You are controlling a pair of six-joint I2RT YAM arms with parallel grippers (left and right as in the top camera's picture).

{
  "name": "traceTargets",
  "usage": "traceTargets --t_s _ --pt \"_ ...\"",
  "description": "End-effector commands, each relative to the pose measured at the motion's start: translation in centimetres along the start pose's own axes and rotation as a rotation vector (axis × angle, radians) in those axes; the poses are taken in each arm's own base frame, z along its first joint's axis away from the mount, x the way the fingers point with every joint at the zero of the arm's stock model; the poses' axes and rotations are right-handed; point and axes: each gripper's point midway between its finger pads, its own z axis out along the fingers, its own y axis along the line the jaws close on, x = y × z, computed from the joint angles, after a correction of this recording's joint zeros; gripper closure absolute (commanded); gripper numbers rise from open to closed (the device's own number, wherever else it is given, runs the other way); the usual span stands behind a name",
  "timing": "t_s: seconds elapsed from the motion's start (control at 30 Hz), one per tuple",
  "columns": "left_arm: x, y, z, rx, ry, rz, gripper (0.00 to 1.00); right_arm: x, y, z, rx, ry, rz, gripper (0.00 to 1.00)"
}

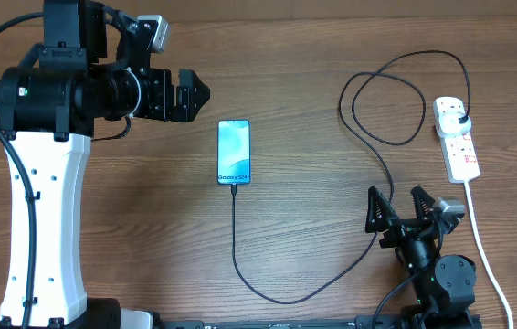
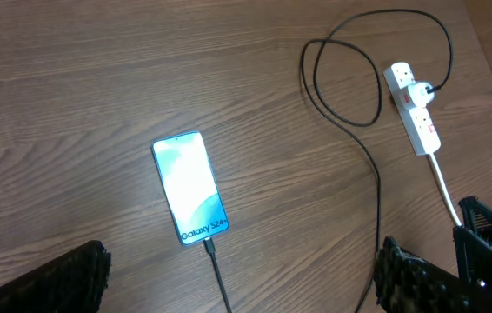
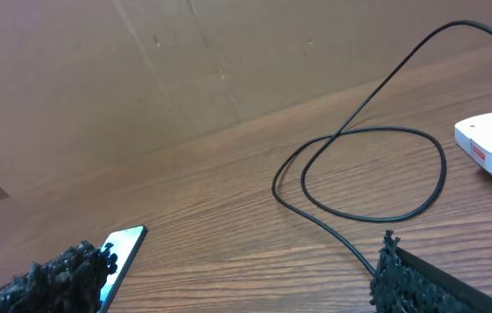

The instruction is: Plug charger to phone and switch on socket

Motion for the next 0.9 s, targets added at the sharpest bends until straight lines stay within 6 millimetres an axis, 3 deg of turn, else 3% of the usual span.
traceTargets --t_s 0.0,0.87 --pt "0.00 -0.10 -0.23 -0.004 -0.004 0.005 0.00 -0.50 -0.48 -0.06 0.024 -0.029 -0.008 0.00" --pt "0.00 -0.11 -0.24 -0.004 -0.004 0.005 0.00 -0.64 -0.50 -0.01 0.025 -0.039 -0.008 0.00"
